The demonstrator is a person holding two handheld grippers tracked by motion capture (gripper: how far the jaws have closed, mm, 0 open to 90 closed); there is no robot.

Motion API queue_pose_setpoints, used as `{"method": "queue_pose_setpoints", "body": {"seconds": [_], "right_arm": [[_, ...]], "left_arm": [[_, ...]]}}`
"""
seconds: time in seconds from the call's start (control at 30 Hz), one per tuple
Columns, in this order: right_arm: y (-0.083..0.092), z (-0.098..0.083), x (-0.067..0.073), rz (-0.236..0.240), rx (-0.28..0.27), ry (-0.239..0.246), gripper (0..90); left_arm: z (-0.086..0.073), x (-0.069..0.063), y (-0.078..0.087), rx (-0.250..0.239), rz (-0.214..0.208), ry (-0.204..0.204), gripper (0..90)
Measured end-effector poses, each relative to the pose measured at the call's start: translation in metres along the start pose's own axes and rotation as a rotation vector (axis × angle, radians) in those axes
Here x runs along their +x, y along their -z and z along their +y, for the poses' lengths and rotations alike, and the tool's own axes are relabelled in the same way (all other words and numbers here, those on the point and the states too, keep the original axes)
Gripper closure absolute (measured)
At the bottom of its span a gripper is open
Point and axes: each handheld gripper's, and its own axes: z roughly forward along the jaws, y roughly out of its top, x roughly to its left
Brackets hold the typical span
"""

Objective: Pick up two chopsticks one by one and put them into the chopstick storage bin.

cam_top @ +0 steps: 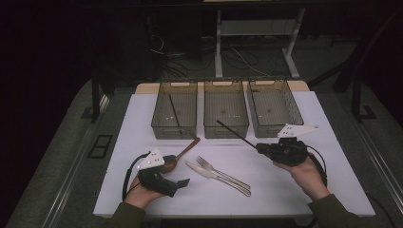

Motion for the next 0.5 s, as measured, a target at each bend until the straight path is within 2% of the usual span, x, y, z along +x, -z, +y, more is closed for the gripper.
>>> {"method": "queue_pose_setpoints", "body": {"seconds": [0.17, 0.5], "right_arm": [[-0.009, 0.01, 0.001, -0.006, -0.001, 0.014, 85.2], [-0.027, 0.027, 0.005, 0.013, -0.006, 0.024, 85.1]], "left_arm": [[0.0, 0.0, 0.0, 0.0, -0.002, 0.0, 0.0], [0.0, 0.0, 0.0, -0.004, 0.0, -0.002, 0.0]]}}
